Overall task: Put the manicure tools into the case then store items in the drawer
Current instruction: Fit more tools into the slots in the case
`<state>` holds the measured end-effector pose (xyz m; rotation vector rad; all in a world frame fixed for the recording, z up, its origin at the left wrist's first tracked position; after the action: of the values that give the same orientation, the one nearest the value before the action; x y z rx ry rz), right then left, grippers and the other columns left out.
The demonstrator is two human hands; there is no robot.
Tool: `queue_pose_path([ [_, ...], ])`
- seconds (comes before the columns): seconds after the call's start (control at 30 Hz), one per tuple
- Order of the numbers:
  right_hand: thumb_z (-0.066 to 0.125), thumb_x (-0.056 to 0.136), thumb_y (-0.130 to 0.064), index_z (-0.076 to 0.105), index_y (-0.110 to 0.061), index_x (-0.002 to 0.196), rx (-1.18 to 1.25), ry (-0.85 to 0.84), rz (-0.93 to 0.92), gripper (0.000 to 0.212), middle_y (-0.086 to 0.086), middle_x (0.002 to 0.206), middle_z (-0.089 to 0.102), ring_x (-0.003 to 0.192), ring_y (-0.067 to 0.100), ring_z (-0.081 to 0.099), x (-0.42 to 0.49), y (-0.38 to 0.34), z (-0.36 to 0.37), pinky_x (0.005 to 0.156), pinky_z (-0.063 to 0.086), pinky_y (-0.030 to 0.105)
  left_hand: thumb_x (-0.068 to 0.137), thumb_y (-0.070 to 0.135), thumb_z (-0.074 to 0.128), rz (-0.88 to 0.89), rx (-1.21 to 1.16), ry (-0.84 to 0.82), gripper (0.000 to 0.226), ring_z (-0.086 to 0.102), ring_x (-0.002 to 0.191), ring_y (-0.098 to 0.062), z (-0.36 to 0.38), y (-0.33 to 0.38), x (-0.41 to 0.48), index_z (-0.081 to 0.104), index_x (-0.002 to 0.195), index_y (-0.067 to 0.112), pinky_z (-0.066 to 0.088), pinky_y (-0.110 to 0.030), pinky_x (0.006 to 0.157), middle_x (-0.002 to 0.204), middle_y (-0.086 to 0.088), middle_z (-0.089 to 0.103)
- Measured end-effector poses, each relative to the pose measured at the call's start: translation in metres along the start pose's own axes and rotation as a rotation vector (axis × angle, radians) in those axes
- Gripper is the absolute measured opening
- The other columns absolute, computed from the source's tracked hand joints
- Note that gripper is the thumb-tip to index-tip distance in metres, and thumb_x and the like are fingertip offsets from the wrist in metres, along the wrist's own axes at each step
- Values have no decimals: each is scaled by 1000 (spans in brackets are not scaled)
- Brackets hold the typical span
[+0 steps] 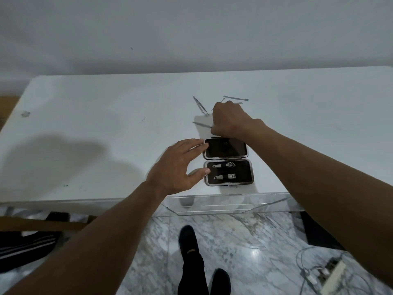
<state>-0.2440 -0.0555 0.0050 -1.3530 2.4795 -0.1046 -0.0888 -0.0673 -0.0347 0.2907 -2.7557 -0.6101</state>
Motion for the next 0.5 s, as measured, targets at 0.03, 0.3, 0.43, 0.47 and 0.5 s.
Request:
queue_pose_path([
  [0.03, 60, 73, -7, 31, -15, 59, -1, -5, 4, 33, 4, 60, 41, 71, 33, 50, -1, 0, 0, 61, 41, 30, 86, 53, 55, 0, -1, 1, 62, 43, 131, -15, 0, 0, 0, 51, 138, 20, 32, -28, 108, 142, 2, 51],
  [0.3, 60, 74, -17, 65, -5, 82, 59, 110, 20, 15, 10, 90, 58, 76, 31, 55, -7, 10, -3, 69, 50, 33, 86, 53, 55, -3, 0, 0, 61, 42, 131, -14, 1, -1, 0, 52, 137, 20, 32, -29, 108, 141, 2, 51],
  [0.43, 56, 75, -13, 66, 1, 80, 144, 188, 18, 18, 18, 79, 70, 76, 36, 64, -18, 12, -14, 71, 53, 39, 86, 54, 54, -15, 2, -13, 62, 41, 132, -13, 1, -1, 0, 50, 138, 22, 33, -31, 108, 142, 4, 50],
  [0.47, 56, 76, -13, 66, 2, 79, 152, 202, 11, 19, 19, 77, 71, 76, 36, 64, -23, 13, -17, 71, 54, 39, 86, 55, 54, -18, 4, -17, 62, 40, 132, -13, 1, -1, 0, 50, 139, 22, 33, -31, 108, 143, 4, 49],
  [0.5, 57, 76, -13, 67, 2, 79, 155, 211, 1, 19, 19, 77, 71, 77, 35, 65, -29, 13, -20, 72, 55, 39, 87, 55, 53, -18, 7, -20, 62, 40, 132, -13, 1, -1, 0, 49, 139, 23, 34, -32, 107, 143, 4, 49],
])
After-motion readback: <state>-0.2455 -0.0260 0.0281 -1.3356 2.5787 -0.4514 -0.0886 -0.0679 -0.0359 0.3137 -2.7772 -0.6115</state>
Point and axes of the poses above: each hand's wrist, its own x-axis towards the middle knuckle, its own z-axis out of the palm, y = z × x, the point moved 8 cm from there along x, towards the middle knuckle
